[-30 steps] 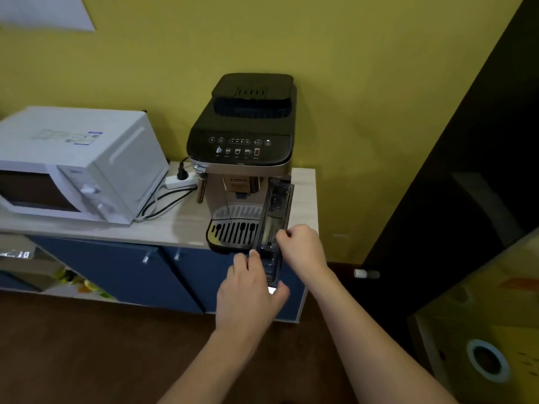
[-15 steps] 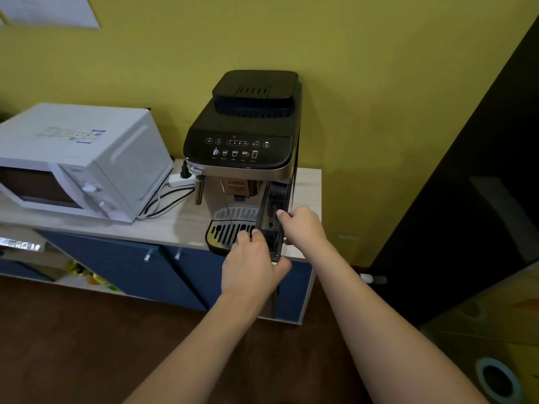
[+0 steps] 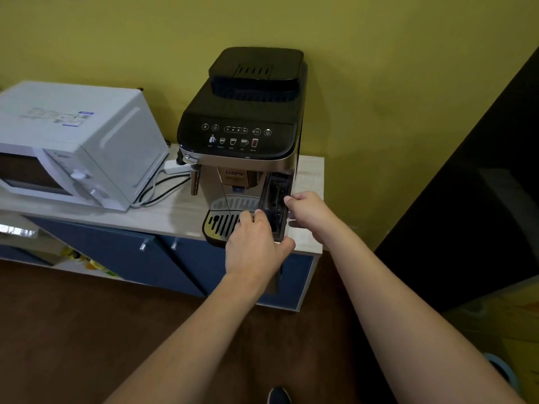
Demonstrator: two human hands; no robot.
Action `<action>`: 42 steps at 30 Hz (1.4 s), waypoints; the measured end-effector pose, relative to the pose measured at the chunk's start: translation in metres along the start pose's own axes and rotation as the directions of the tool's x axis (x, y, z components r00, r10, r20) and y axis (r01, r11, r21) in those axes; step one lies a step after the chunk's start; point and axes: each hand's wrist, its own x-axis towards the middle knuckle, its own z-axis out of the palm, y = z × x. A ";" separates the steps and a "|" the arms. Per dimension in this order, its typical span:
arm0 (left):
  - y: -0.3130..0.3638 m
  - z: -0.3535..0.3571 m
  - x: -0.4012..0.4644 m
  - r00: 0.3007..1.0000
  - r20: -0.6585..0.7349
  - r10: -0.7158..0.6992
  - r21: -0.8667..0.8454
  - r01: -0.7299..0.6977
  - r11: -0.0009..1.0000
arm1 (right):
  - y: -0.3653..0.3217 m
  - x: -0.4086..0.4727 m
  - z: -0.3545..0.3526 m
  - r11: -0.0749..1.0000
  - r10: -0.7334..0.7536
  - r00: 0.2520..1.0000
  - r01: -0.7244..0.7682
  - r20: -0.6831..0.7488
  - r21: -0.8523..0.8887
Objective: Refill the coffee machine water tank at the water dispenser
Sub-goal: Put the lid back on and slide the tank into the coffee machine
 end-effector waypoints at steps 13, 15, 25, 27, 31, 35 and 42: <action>0.000 -0.001 0.001 1.000 -0.020 -0.001 -0.017 0.001 1.000 | -0.001 -0.005 -0.002 0.999 -0.013 1.000 0.013 0.010 0.041; 0.001 -0.001 0.000 1.000 -0.020 -0.005 -0.011 0.005 1.000 | 0.000 -0.005 -0.003 0.999 -0.019 1.000 0.018 0.019 0.045; 0.004 -0.001 0.006 1.000 -0.021 -0.024 -0.032 0.023 0.999 | -0.003 -0.004 -0.007 0.998 -0.037 0.998 0.035 0.048 0.042; 0.003 -0.001 0.005 0.999 -0.024 -0.022 -0.031 0.021 0.999 | -0.001 -0.005 -0.006 0.999 -0.039 0.998 0.038 0.051 0.031; 0.003 0.000 0.005 0.999 -0.025 -0.025 -0.025 0.025 0.999 | -0.001 -0.005 -0.005 0.999 -0.051 0.998 0.050 0.042 0.006; 0.005 0.001 0.012 0.999 -0.029 -0.022 -0.023 0.021 0.999 | -0.004 -0.003 -0.006 0.999 -0.046 0.998 0.046 0.031 0.011; 0.009 0.006 0.032 0.999 -0.034 -0.025 -0.035 0.024 0.999 | -0.009 0.014 -0.004 0.996 -0.042 0.999 0.042 0.003 0.076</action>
